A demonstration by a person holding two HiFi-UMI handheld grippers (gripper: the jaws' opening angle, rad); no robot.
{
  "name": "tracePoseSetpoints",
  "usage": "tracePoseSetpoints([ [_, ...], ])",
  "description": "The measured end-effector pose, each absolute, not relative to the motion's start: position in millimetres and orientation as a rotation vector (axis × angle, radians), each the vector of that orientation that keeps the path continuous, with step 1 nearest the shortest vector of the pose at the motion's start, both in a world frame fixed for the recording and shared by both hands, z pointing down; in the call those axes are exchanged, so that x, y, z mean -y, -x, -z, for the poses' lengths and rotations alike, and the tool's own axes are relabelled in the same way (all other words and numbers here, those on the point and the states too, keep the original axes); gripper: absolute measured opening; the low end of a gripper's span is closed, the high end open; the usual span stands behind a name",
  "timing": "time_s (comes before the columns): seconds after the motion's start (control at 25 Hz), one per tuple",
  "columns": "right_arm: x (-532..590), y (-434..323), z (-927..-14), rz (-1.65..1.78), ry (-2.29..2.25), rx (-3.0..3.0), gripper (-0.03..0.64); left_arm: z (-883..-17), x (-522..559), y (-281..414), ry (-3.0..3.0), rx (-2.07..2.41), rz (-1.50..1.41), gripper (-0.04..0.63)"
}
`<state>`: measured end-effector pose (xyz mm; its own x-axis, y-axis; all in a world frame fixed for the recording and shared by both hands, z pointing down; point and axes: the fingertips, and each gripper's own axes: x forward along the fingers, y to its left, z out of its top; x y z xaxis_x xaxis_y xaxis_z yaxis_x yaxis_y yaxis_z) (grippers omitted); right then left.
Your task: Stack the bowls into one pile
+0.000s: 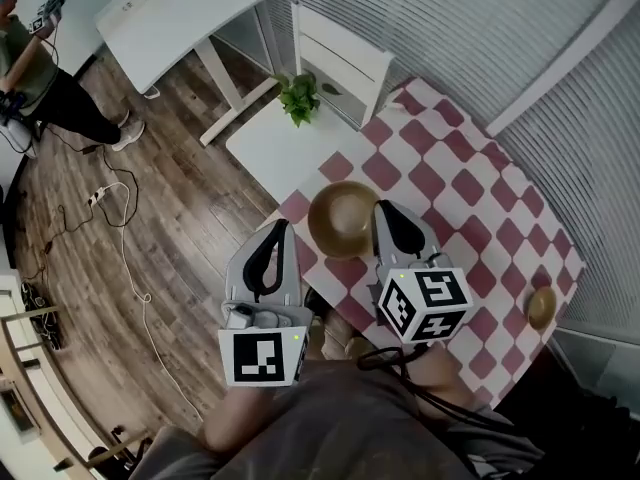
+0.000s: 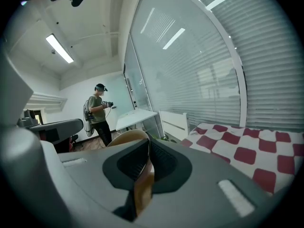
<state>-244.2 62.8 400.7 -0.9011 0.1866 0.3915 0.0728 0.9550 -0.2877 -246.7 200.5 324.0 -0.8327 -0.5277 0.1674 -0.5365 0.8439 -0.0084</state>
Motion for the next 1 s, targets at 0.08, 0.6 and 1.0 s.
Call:
tracePoseSetpoints([
  [0.08,-60.4,244.8,-420.9,-0.388,0.167,2.642,0.041,-339.7,-197.1,248.6,-0.838,2.819,-0.065,0.0],
  [0.6,-63.1,251.2,-520.8,-0.452,0.112,2.45,0.043,-417.8,-191.2,270.6,-0.855,2.63,-0.085,0.0],
  [1.0,-66.1,247.6,-535.4,-0.416,0.091,2.425,0.055,-424.1,-188.9,276.5,-0.887,2.608,-0.087,0.0],
])
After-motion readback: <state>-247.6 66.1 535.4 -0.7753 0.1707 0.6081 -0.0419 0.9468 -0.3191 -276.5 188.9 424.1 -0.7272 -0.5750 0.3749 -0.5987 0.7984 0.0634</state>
